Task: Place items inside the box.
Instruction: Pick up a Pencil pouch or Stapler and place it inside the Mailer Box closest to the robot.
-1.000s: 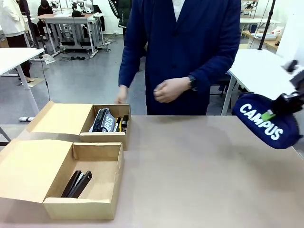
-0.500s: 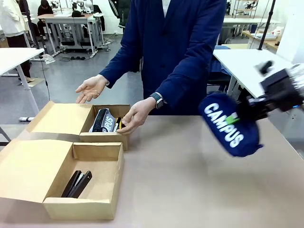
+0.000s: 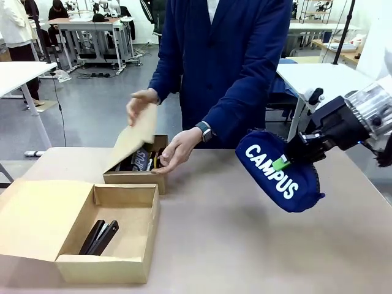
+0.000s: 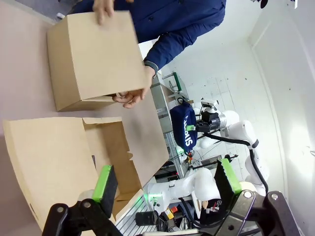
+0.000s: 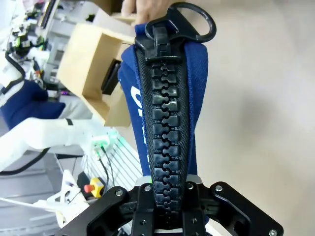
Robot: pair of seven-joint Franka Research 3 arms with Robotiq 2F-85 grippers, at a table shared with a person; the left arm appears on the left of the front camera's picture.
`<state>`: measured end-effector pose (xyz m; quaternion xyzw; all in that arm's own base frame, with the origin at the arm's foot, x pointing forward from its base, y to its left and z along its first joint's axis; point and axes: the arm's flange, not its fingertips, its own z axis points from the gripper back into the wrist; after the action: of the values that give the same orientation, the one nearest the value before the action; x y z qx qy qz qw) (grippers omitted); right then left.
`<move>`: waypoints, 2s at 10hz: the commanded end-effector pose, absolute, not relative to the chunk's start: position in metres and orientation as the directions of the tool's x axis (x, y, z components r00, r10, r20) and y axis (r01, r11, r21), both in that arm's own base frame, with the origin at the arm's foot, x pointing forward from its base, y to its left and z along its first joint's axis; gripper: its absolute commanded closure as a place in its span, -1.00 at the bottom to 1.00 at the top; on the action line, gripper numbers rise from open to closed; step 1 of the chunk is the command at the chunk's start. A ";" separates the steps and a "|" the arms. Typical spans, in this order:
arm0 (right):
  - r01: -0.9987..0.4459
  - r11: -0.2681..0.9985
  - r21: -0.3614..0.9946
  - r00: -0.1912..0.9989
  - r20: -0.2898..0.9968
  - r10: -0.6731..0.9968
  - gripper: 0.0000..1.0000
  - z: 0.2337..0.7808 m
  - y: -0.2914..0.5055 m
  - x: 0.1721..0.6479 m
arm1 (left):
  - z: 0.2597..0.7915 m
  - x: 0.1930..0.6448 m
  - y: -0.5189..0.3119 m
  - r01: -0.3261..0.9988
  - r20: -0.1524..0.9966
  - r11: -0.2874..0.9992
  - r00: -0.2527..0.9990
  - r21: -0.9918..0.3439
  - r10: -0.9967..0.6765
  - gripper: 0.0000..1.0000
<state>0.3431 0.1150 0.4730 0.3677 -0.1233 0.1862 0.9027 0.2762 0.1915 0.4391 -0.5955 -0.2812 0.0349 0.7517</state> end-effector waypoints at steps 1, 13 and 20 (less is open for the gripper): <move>-0.433 0.662 0.612 0.896 0.375 0.239 1.00 0.473 0.114 0.338 | 0.440 0.277 0.191 0.309 0.401 0.278 0.827 -0.910 0.394 -1.00; -0.043 0.703 0.709 0.968 0.203 -0.146 0.84 0.476 0.129 0.335 | 0.440 0.277 0.191 0.309 0.401 0.278 0.827 -0.910 0.394 -1.00; -0.068 0.703 0.708 0.970 0.213 -0.121 0.84 0.482 0.128 0.351 | 0.440 0.277 0.191 0.309 0.401 0.278 0.827 -0.910 0.394 -1.00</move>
<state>0.3506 0.1279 0.4819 0.3850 -0.1206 -0.0188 0.9148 0.2762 0.1915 0.4391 -0.5956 -0.2812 0.0349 0.7517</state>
